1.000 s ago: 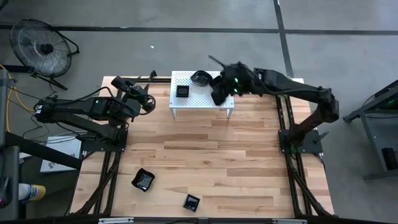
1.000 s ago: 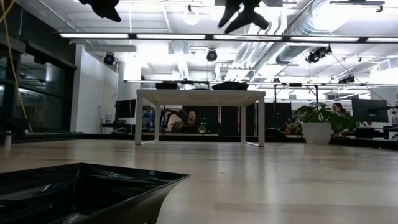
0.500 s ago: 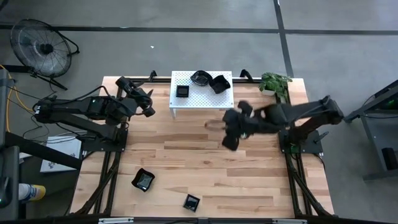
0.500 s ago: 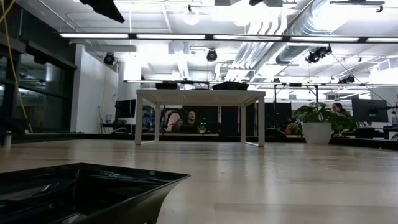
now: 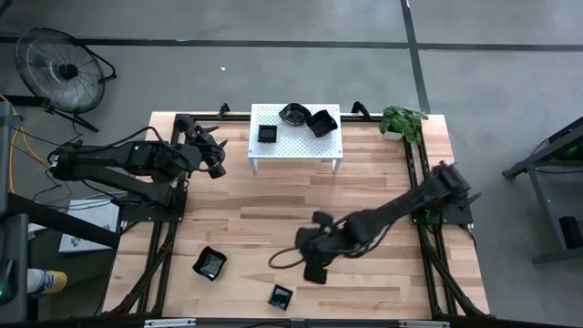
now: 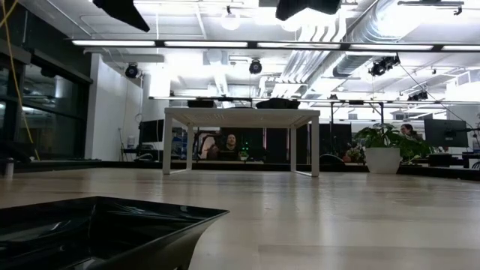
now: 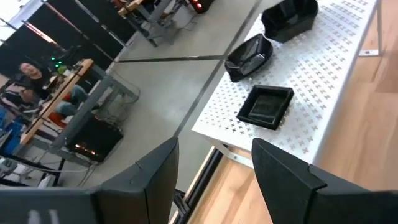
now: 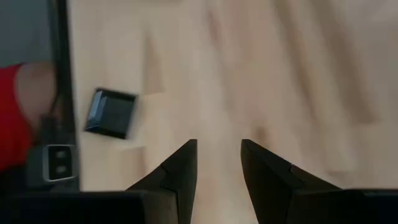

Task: Pick & Place Mini shaped plates
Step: Stack the black square plate on top of the black square plate on the shelf

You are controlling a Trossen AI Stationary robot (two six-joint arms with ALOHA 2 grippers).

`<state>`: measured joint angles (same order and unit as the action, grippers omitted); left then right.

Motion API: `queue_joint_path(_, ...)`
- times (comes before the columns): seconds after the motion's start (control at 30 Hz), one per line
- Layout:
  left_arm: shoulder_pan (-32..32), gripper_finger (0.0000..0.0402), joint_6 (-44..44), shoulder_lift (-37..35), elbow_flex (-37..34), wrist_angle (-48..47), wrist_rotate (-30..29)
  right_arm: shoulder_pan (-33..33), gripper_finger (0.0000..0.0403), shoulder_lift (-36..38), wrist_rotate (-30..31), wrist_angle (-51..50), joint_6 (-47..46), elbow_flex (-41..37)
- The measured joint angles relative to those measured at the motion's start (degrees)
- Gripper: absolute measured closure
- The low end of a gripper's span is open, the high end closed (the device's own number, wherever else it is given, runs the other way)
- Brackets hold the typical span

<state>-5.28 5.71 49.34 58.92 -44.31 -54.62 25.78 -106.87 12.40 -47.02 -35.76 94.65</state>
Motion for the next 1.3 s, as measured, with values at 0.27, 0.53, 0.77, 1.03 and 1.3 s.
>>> queue_joint_path(0.27,0.0,0.0204,-1.1,0.0,0.0,-0.9,2.5,-0.1,0.0284,-9.8,-11.9,14.8,-3.1,0.0)
queue_joint_path(0.53,0.0,0.0204,-2.1,0.0,0.0,-2.3,4.4,0.2,0.0284,-15.7,-17.1,21.7,-4.4,0.0)
queue_joint_path(0.77,0.0,0.0204,-2.4,0.0,0.0,-2.3,4.4,0.1,0.0284,-19.2,-18.5,26.1,-6.5,0.0)
queue_joint_path(1.03,0.0,0.0204,-2.5,0.0,0.0,-2.6,4.3,0.3,0.0284,-21.5,-18.7,26.2,-8.4,0.0)
queue_joint_path(1.3,0.0,0.0204,-2.5,0.0,0.0,-2.9,4.3,1.3,0.0284,-21.9,-16.4,27.7,-7.8,0.0)
